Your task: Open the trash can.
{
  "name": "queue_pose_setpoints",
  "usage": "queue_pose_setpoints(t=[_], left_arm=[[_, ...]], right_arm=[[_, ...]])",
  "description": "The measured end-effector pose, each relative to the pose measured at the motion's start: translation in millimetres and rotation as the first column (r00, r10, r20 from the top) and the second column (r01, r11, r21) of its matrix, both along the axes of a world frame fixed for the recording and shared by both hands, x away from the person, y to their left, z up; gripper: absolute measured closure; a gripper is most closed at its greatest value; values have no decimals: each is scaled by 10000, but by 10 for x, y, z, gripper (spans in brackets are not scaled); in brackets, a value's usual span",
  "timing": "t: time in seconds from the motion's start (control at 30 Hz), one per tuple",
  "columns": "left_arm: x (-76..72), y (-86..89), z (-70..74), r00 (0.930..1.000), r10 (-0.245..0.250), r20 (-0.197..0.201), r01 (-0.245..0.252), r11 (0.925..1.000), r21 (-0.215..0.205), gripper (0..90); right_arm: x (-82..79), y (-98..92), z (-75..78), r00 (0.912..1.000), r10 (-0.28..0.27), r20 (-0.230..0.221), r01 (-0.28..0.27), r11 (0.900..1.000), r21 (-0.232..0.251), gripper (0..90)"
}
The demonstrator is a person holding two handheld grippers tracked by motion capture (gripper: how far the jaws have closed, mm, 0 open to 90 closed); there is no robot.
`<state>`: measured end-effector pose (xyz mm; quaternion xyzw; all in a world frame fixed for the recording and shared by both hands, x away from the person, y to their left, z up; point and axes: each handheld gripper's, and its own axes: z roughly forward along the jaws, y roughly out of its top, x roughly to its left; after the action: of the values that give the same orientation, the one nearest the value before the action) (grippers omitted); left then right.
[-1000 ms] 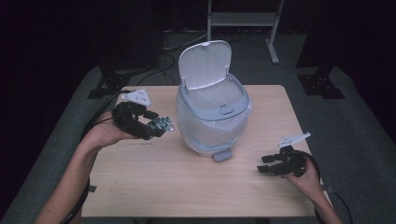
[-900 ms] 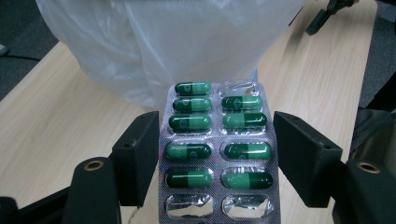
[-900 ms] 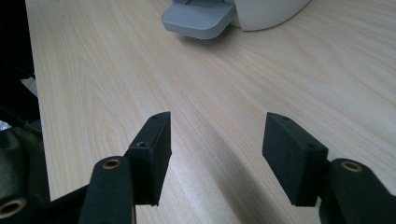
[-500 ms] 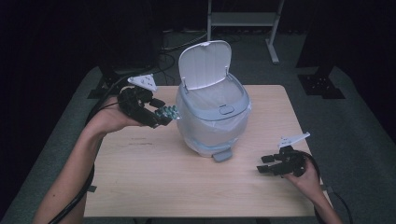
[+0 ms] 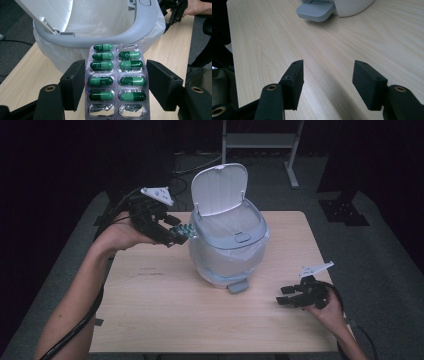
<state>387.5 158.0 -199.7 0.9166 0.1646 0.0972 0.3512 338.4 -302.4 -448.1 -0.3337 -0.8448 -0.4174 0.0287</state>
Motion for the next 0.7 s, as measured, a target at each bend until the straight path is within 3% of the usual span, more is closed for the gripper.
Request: queue_pose_setpoints(t=[0.7], left_arm=[[186,-188,206,9995,-300,114,301,9995,-49,334]], right_arm=[[9,-27,-28,9998,-153,-94,154,9999,58,411]])
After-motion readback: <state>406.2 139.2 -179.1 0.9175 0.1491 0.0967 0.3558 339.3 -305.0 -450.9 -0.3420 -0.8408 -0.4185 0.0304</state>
